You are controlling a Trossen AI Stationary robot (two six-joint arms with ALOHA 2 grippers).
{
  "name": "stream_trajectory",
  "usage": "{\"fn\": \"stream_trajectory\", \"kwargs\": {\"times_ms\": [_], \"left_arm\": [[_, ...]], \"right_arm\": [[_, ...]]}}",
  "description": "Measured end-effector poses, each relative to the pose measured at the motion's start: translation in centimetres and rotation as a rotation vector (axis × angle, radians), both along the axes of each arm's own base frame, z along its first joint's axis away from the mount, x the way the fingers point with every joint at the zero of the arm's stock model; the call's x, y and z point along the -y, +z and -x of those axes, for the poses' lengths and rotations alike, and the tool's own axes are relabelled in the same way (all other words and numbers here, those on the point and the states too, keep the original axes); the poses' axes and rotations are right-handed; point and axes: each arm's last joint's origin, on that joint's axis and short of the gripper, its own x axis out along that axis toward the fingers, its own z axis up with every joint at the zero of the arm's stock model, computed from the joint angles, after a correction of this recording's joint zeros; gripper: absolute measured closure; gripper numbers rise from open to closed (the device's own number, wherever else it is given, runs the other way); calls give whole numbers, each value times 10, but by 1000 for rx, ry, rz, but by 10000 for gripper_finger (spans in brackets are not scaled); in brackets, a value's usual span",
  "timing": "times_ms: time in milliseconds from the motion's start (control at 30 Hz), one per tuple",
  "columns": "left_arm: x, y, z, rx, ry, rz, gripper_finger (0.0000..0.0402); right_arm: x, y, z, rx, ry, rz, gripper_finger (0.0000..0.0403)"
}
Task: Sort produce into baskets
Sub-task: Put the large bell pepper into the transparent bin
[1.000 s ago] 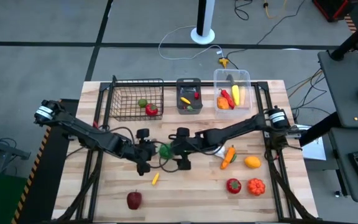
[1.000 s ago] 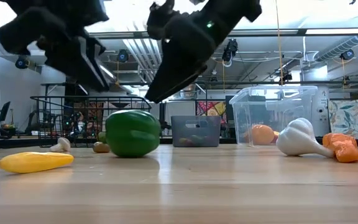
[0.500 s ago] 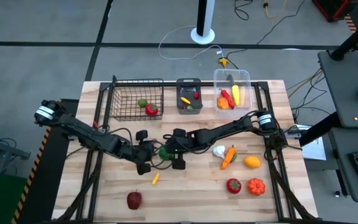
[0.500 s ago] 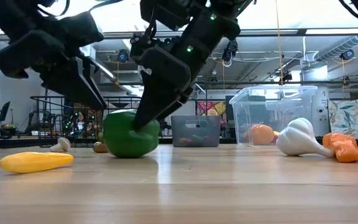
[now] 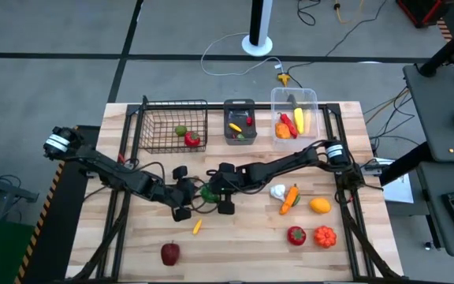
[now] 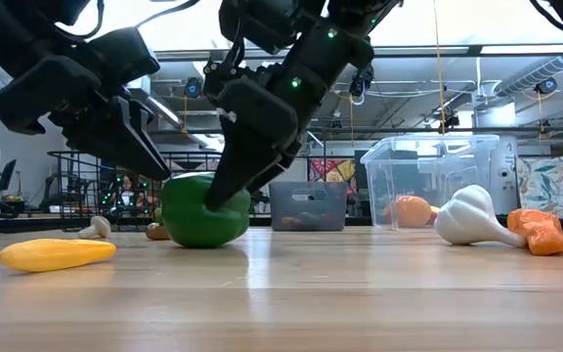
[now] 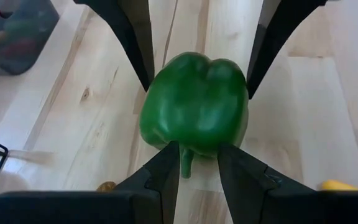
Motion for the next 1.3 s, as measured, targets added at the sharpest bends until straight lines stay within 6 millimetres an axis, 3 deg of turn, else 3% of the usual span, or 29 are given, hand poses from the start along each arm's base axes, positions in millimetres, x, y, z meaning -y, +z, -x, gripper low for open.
{"fn": "stream_trajectory", "kwargs": {"times_ms": [267, 600, 800, 1067, 1300], "left_arm": [[0, 0, -1, 14, 0, 6, 308], [0, 1, -1, 19, 1, 10, 308], [1, 3, -1, 19, -2, 11, 308], [6, 40, 5, -37, -34, -15, 308], [14, 83, 22, 43, -62, -27, 308]], "right_arm": [[0, -9, -3, -5, 11, -25, 40], [1, -10, -4, -3, 7, -27, 129], [1, -10, -4, -2, 15, -41, 140], [6, 14, 8, -29, 16, -40, 138], [14, 53, 28, -53, -3, -31, 137]]}}
